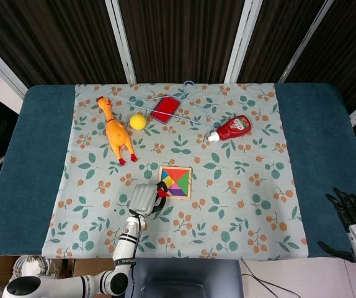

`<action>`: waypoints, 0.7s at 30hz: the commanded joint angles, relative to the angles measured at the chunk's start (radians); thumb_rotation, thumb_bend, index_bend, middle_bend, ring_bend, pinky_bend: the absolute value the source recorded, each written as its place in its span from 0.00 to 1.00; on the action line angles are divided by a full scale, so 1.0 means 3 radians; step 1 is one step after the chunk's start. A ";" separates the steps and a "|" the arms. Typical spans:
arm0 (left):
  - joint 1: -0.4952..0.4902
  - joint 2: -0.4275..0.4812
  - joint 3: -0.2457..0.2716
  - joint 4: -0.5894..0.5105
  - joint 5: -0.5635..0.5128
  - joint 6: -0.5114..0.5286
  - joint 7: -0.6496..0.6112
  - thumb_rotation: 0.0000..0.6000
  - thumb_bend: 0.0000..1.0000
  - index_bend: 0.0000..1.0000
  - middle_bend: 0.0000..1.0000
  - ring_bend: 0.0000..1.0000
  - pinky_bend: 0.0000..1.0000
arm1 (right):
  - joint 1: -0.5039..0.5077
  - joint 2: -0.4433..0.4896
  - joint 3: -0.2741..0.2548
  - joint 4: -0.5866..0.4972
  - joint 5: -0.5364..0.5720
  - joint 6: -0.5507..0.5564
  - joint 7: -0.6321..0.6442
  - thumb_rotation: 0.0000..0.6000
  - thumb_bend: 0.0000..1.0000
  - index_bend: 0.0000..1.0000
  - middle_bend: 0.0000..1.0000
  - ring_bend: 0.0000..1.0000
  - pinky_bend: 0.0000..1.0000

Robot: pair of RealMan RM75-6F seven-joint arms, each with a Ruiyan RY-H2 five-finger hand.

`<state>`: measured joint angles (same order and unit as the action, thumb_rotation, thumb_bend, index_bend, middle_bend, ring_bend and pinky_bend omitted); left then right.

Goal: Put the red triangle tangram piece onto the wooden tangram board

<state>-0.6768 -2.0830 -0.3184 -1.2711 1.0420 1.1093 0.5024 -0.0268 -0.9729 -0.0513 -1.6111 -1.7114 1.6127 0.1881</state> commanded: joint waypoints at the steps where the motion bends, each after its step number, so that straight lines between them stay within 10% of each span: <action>1: -0.0078 -0.0106 -0.0079 0.0167 -0.0069 -0.0035 -0.0036 1.00 0.43 0.64 1.00 1.00 1.00 | -0.0006 0.0011 -0.0003 0.0013 -0.0007 0.0018 0.0032 1.00 0.20 0.00 0.00 0.00 0.00; 21: -0.0201 -0.0266 -0.0076 0.0418 -0.0111 -0.0092 -0.0075 1.00 0.43 0.56 1.00 1.00 1.00 | -0.0034 0.0040 -0.0004 0.0059 -0.0018 0.0103 0.0178 1.00 0.20 0.00 0.00 0.00 0.00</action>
<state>-0.7366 -2.1626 -0.3414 -1.1460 1.0087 1.0821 0.4799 -0.0369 -0.9608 -0.0525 -1.5935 -1.7168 1.6435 0.2414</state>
